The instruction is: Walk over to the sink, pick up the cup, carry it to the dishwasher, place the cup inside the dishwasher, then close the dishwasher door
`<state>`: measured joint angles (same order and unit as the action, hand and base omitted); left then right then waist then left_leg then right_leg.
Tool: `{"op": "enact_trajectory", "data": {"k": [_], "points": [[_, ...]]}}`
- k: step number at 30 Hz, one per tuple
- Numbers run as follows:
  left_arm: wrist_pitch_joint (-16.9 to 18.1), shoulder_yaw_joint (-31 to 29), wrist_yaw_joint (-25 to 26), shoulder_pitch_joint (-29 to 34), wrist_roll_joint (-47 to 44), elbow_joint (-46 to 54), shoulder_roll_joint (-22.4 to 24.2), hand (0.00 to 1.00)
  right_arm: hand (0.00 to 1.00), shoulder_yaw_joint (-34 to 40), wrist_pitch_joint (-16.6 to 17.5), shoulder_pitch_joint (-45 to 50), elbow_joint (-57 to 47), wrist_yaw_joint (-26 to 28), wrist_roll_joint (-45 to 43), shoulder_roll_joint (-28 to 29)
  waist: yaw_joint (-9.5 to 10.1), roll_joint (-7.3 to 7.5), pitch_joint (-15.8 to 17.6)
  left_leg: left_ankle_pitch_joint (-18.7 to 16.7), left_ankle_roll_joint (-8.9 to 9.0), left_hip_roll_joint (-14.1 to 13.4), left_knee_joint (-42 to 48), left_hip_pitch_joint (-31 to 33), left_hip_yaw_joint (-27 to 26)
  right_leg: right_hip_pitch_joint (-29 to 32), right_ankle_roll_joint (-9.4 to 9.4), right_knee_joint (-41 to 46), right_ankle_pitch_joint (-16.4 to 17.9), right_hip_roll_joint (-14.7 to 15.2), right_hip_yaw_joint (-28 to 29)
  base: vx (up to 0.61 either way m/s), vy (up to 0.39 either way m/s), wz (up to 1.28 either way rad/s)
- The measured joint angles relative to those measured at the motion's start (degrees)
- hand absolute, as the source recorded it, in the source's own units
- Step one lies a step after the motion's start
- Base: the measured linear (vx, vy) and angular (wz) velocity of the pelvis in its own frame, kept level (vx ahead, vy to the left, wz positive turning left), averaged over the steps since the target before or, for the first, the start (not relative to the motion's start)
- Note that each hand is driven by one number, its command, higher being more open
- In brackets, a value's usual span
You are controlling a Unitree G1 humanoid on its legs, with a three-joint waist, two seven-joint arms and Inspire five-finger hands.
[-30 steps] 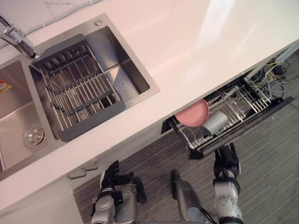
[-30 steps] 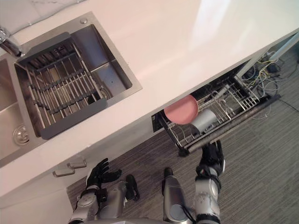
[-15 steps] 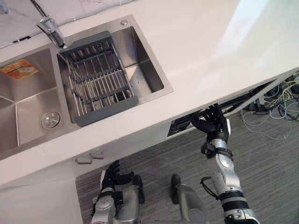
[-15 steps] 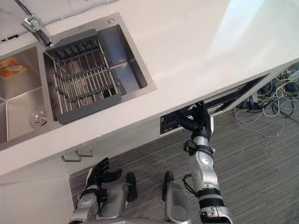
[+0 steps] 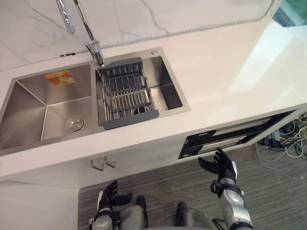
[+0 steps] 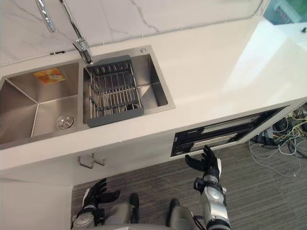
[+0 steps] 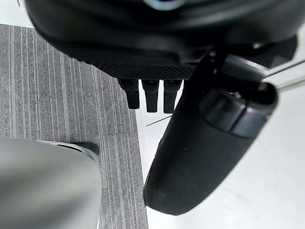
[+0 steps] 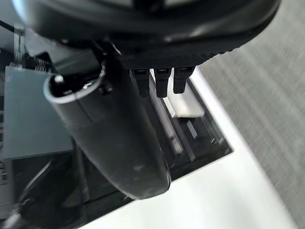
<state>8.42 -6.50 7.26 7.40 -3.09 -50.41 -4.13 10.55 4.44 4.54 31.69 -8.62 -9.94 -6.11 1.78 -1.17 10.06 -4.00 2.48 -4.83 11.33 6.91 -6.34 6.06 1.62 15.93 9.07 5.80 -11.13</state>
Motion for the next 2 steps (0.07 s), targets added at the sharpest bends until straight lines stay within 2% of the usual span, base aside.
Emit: {"op": "enact_trajectory", "data": {"k": [2], "points": [[-0.2,0.0,-0.1,0.3,0.2,-0.1,-0.2,0.9,0.9,0.5,0.0,0.9,2.7,0.1,1.5,0.1,-0.09,0.55,-0.9,0.3,-0.03,0.2,-0.8,-0.7,0.5,-1.0,0.13,-0.8,-0.2,0.0,-0.4,0.01,0.005,0.09]]}}
